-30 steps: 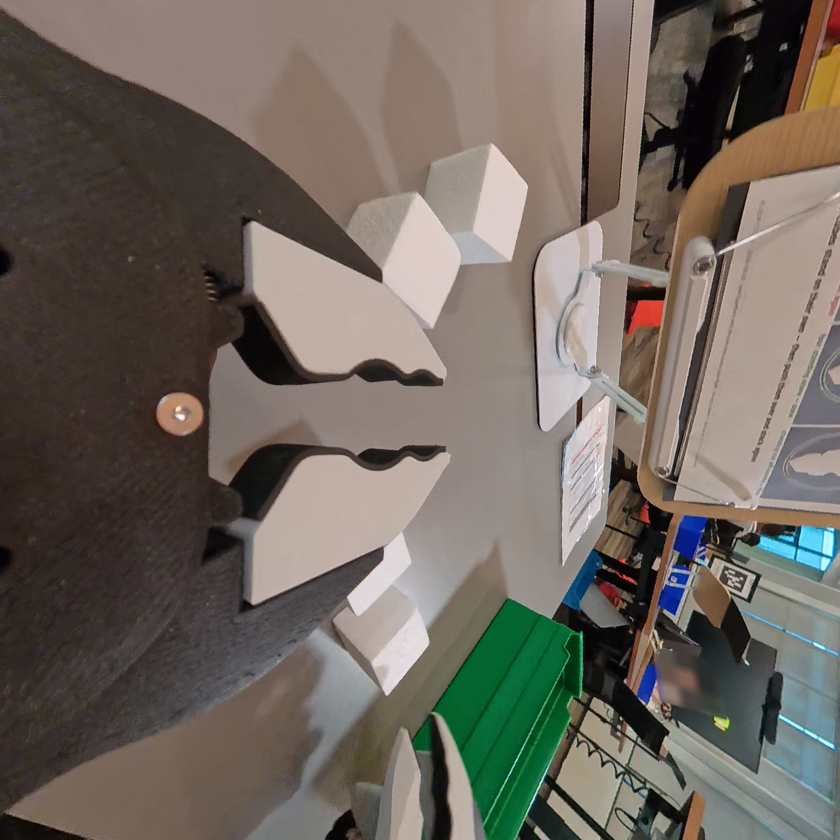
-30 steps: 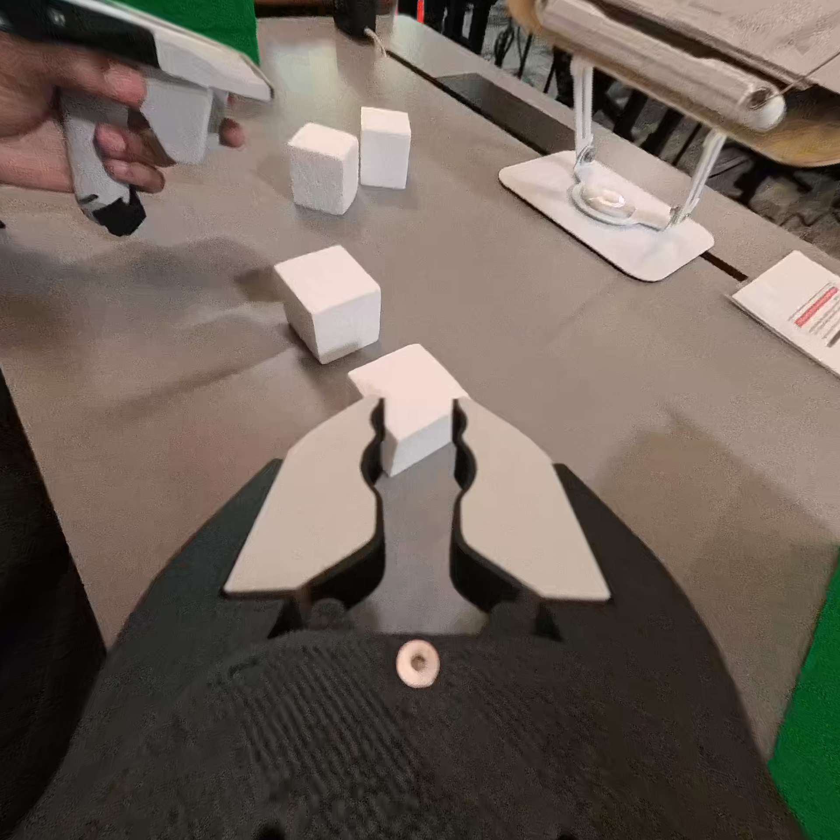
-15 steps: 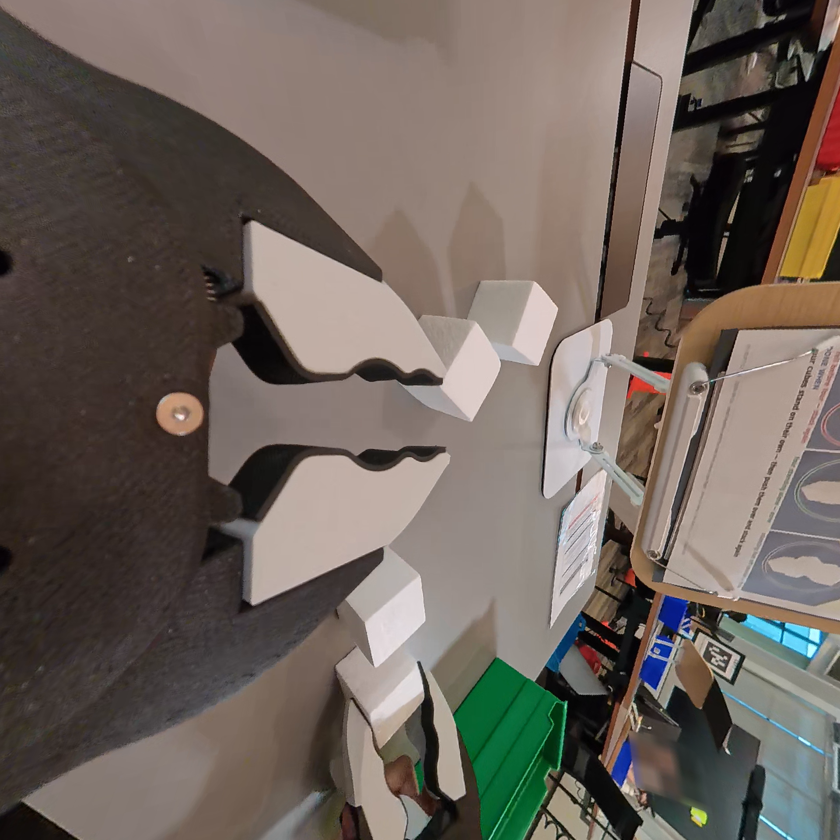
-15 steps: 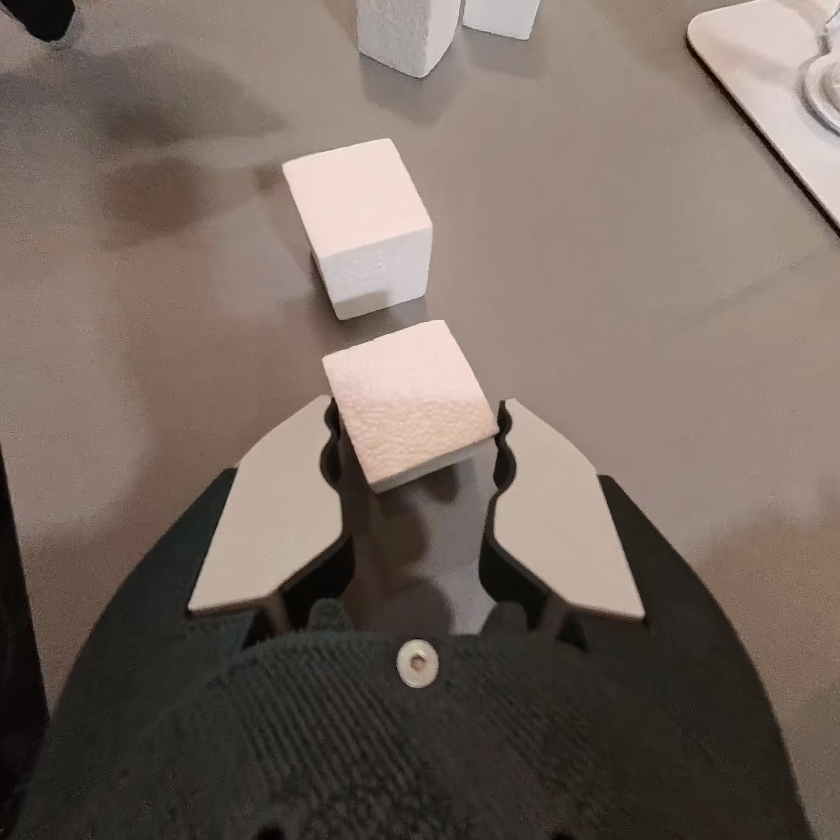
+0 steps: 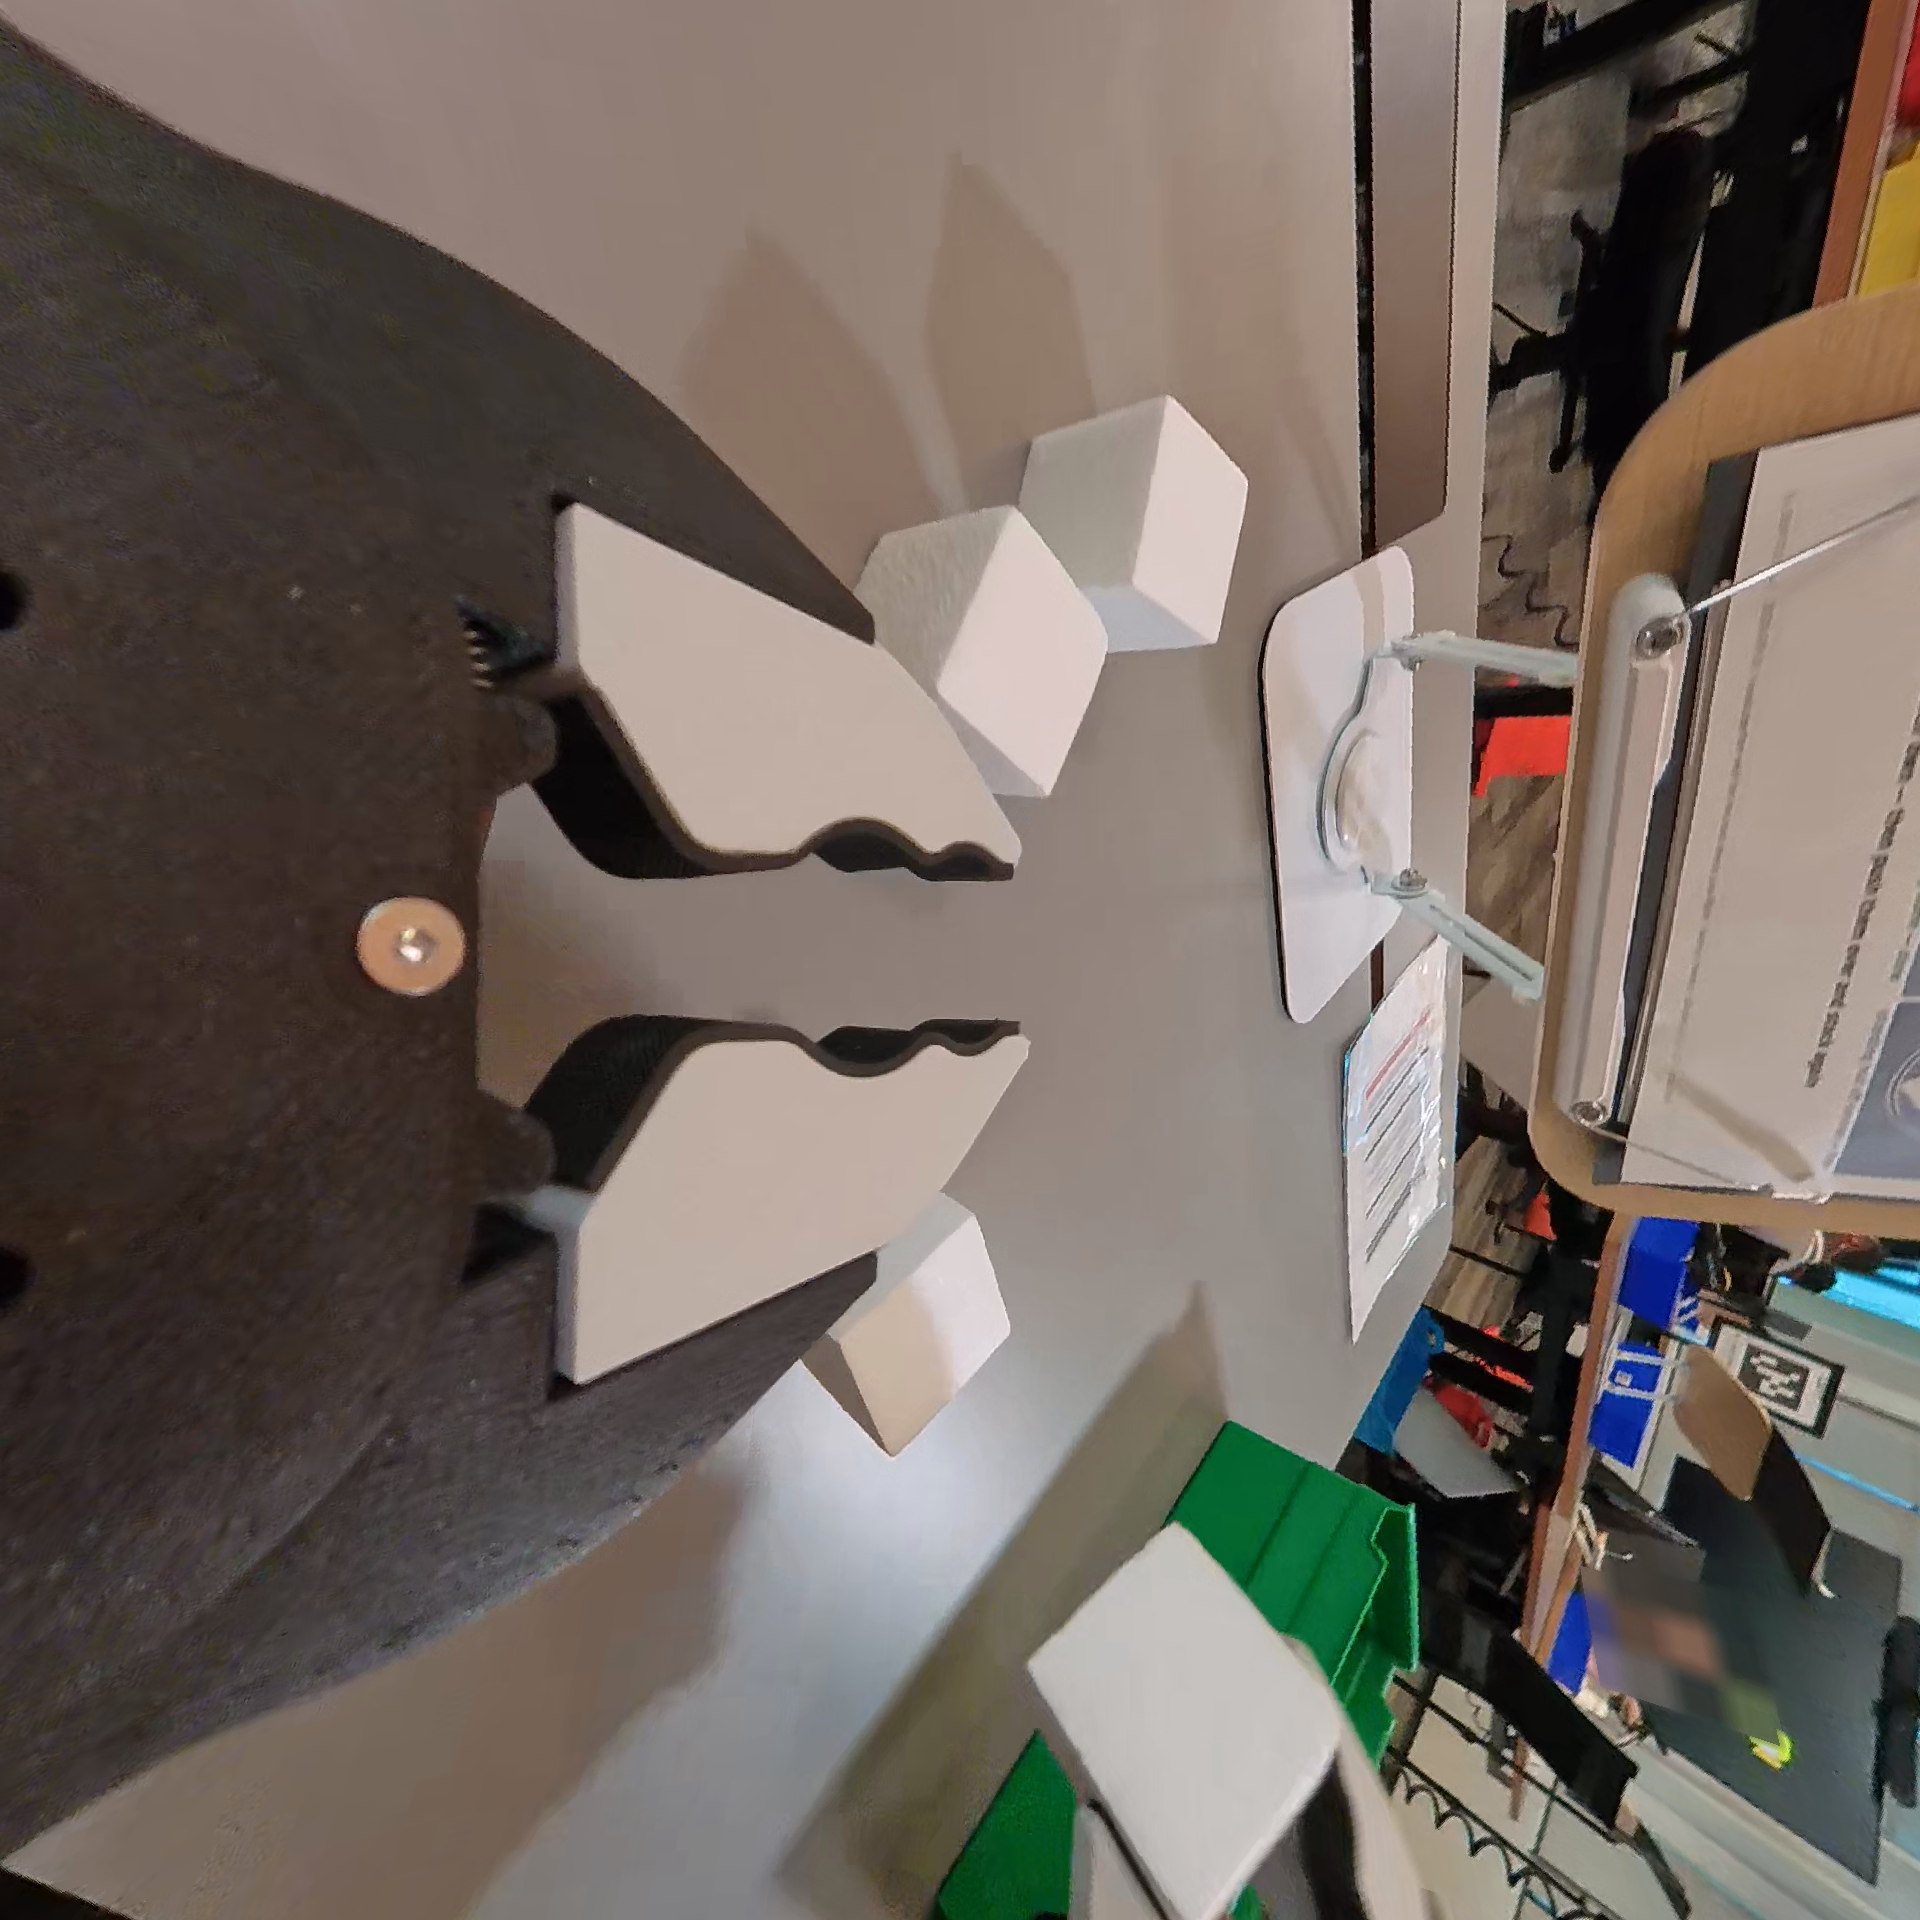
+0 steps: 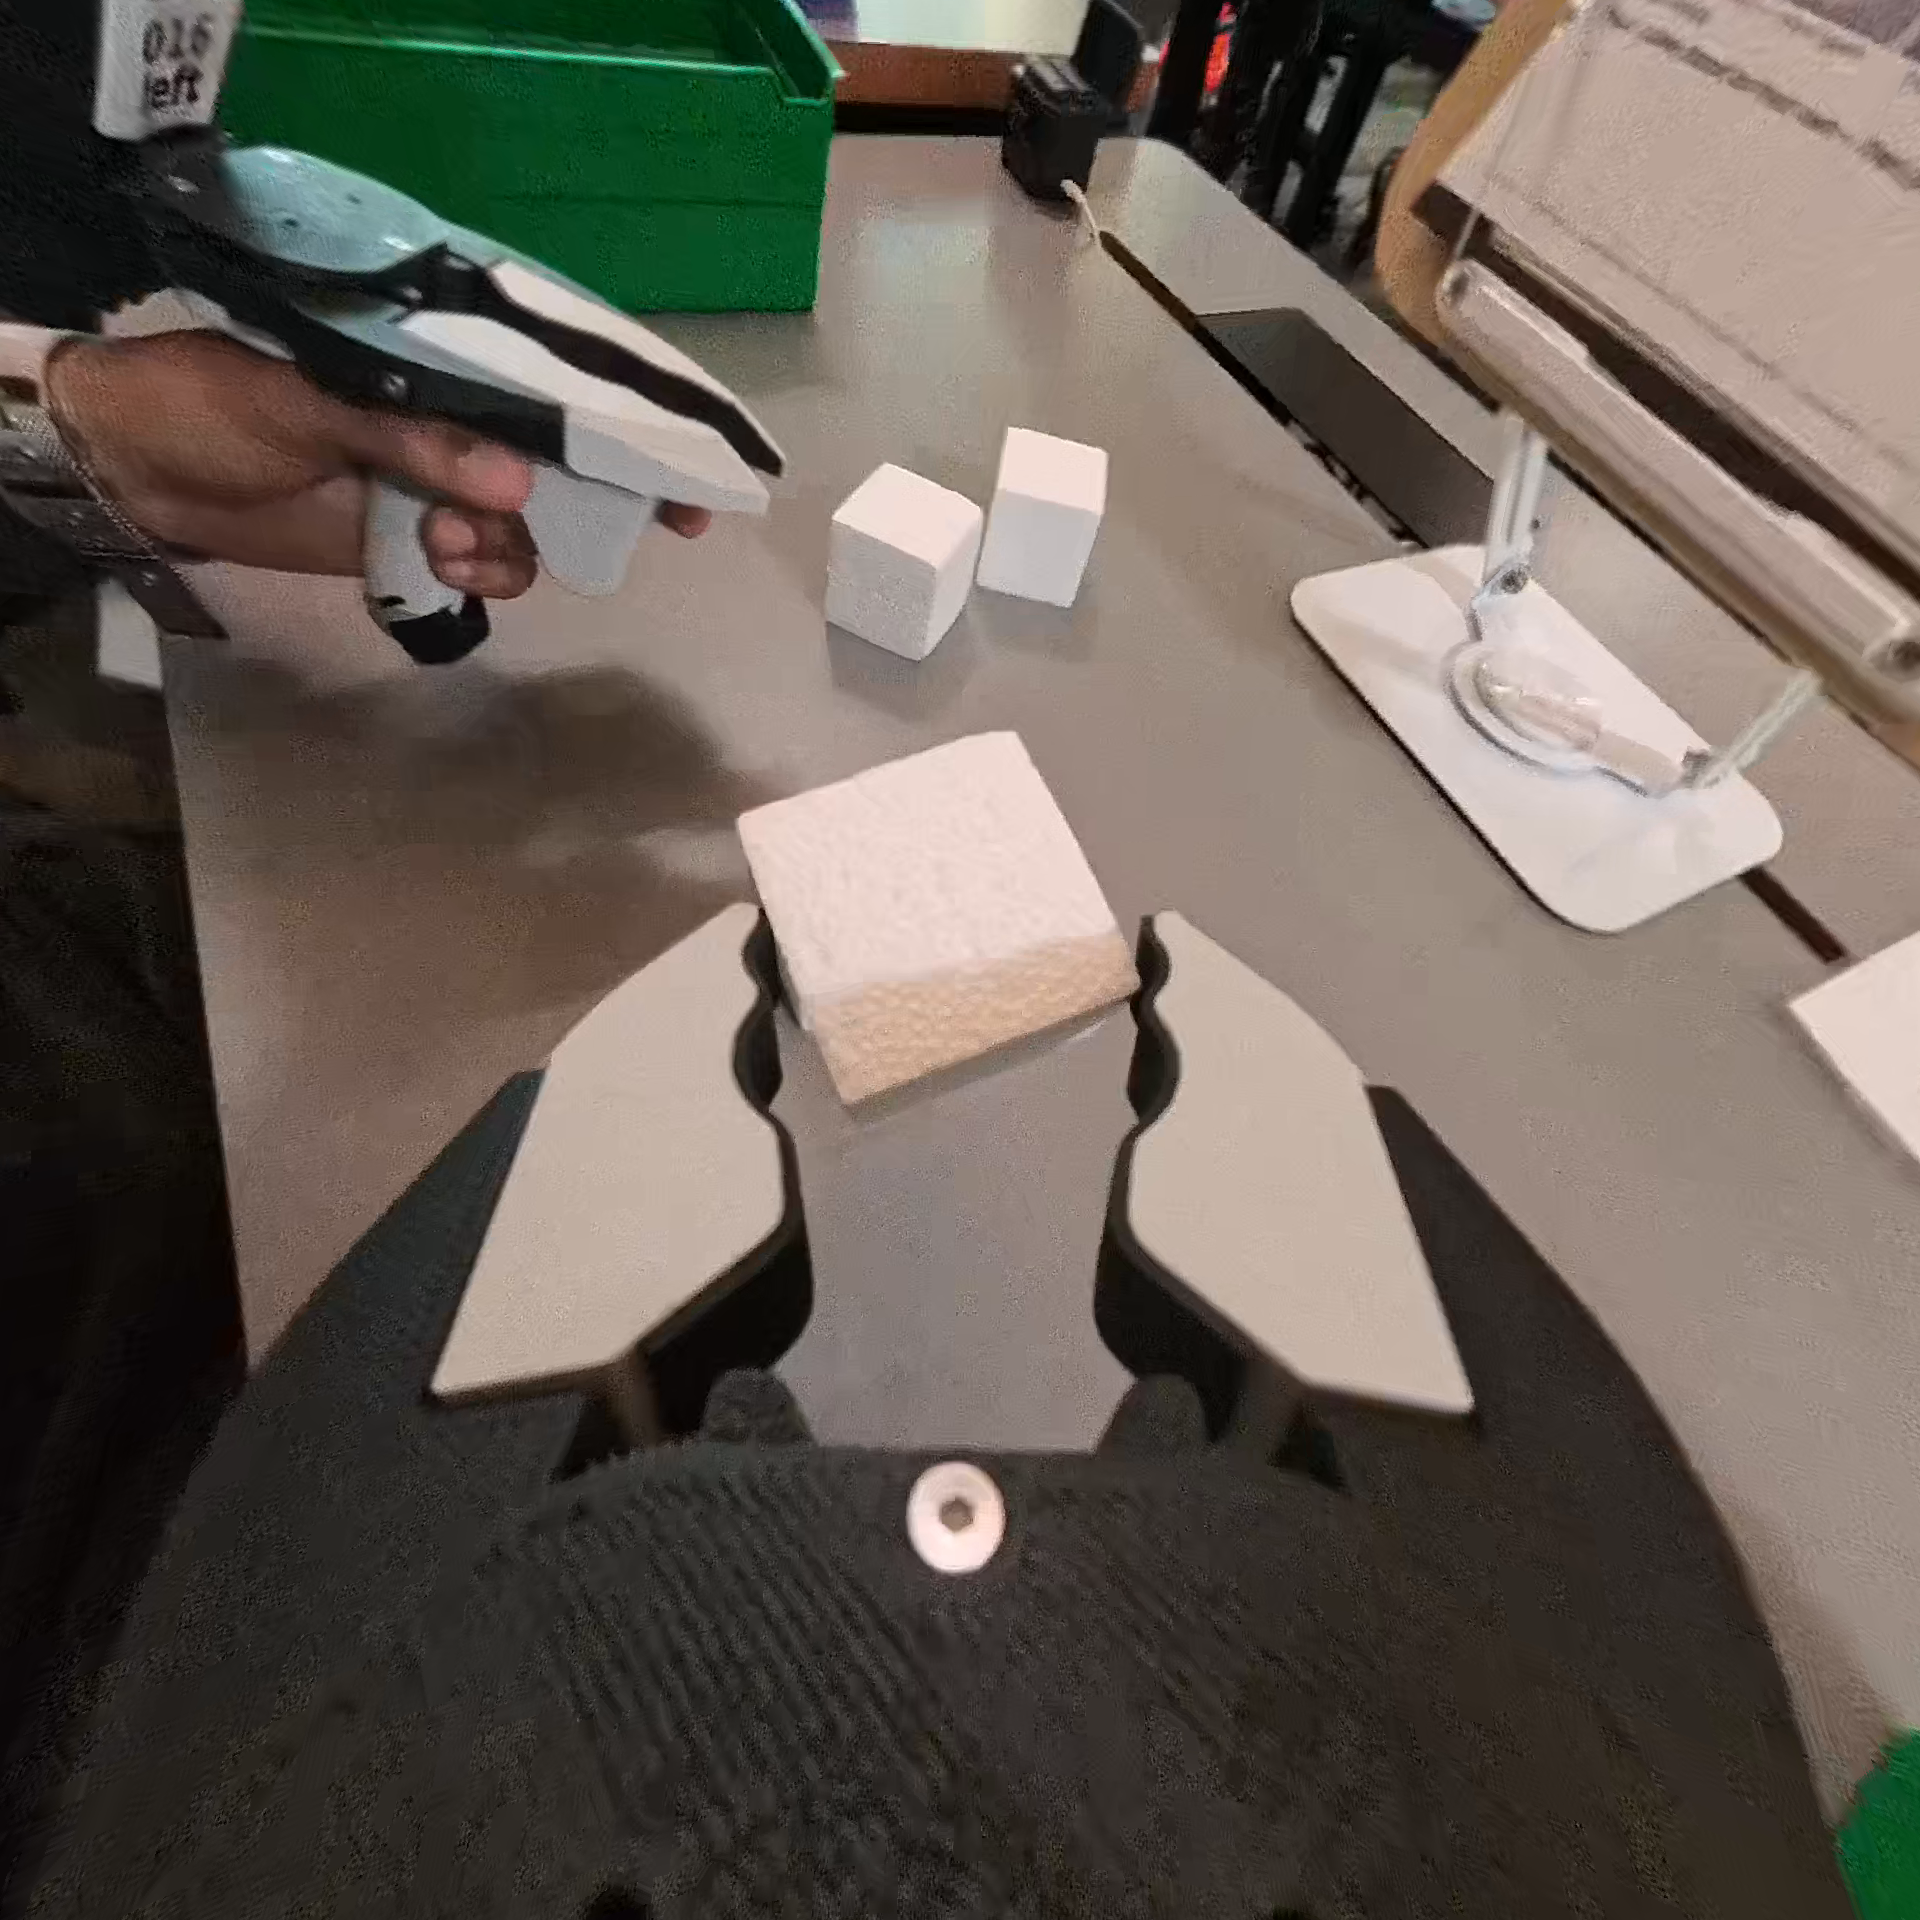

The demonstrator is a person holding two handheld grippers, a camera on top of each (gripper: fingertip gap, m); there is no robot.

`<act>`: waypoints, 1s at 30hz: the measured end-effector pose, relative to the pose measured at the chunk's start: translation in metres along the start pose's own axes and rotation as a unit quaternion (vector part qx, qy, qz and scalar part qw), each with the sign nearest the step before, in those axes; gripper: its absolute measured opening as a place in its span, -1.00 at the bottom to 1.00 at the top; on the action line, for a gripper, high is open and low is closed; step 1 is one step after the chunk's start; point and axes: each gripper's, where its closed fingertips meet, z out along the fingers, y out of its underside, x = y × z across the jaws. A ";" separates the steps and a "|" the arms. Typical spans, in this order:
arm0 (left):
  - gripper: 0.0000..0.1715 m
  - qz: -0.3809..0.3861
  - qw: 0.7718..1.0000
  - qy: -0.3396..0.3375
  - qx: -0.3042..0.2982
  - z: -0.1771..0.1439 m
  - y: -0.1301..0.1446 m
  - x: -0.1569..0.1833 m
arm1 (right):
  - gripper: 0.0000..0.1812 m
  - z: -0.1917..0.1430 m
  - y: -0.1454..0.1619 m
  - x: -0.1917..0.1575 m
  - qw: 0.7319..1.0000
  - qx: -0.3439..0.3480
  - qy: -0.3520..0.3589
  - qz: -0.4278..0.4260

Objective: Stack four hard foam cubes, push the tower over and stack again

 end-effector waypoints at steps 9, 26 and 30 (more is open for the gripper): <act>-0.69 -0.018 1.000 0.022 -0.006 0.008 0.001 0.006 | -0.27 0.053 -0.032 -0.013 0.998 -0.022 -0.058 -0.024; -0.66 -0.039 0.997 0.033 -0.059 0.002 0.022 0.007 | -0.27 0.061 -0.001 -0.015 0.996 -0.071 -0.048 0.014; -0.66 -0.043 0.997 0.030 -0.064 0.001 0.024 0.005 | -0.27 0.066 0.006 -0.016 0.995 -0.086 -0.048 0.007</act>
